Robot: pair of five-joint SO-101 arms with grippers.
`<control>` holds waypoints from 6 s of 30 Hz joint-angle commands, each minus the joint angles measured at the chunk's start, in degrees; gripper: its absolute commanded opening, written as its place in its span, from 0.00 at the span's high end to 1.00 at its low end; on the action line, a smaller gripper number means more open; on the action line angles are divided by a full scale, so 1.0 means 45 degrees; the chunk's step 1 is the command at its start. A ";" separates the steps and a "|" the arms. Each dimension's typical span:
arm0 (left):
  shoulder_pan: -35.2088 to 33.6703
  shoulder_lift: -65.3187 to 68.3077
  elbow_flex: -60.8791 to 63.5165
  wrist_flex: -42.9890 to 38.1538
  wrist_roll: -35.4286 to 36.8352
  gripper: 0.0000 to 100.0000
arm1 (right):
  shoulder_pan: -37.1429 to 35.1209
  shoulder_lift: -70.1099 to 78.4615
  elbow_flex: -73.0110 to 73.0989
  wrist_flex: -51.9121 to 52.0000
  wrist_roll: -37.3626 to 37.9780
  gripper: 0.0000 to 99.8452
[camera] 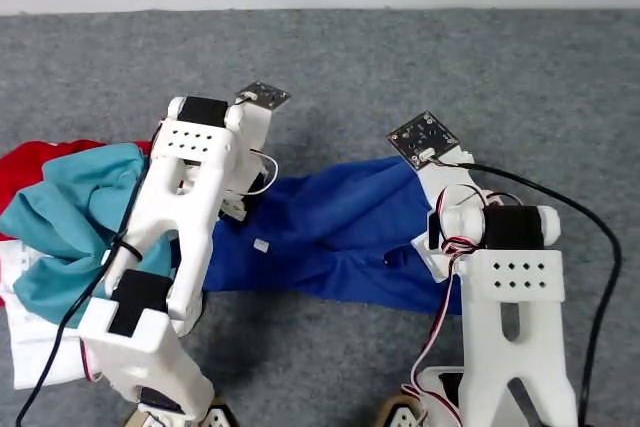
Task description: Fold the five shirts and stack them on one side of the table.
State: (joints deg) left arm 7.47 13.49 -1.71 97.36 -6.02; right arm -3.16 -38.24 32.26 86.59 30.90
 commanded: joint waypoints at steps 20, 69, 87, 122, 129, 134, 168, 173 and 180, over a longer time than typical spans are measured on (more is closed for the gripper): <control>-0.0508 -0.9338 -0.1788 0.0742 0.0860 0.99 | 0.0049 -0.4386 -0.7560 -0.0186 -0.1016 0.99; -0.1543 -1.1389 0.4386 -0.7932 0.1309 0.99 | 0.3136 -0.3643 -0.4083 -0.8781 -0.1543 0.99; -0.1543 -0.3614 -0.2413 -0.6545 0.1231 0.99 | 0.2159 0.2706 -0.6212 -0.9289 -0.1543 0.99; -0.2403 -0.1739 -0.2139 -0.6173 0.1328 0.99 | -0.3995 2.3746 -2.1158 -0.7785 -0.5685 0.69; -0.2403 -0.1739 -0.2139 -0.6017 0.1328 0.99 | -0.4171 2.6051 -2.4733 -0.6046 -0.2950 0.95; -0.2403 -0.1739 -0.2139 -0.5998 0.1328 0.99 | -0.4190 2.6579 -2.5709 -0.5265 -0.1680 0.99; -0.2403 -0.1875 -0.3018 -0.4259 0.1368 0.99 | -0.2608 1.4974 -2.8581 0.3585 -0.1700 0.99; -0.2422 -0.1875 -0.4855 -0.2422 0.2208 0.99 | -0.2061 1.2357 -2.8503 0.3624 -0.1700 0.99; -0.2403 -0.1895 -0.7902 0.0547 0.2305 0.99 | -0.1807 0.9348 -2.8484 0.3643 -0.1700 0.99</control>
State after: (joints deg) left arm -3.25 5.85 -30.37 94.73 3.74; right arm -12.04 10.20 -94.51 100.57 22.73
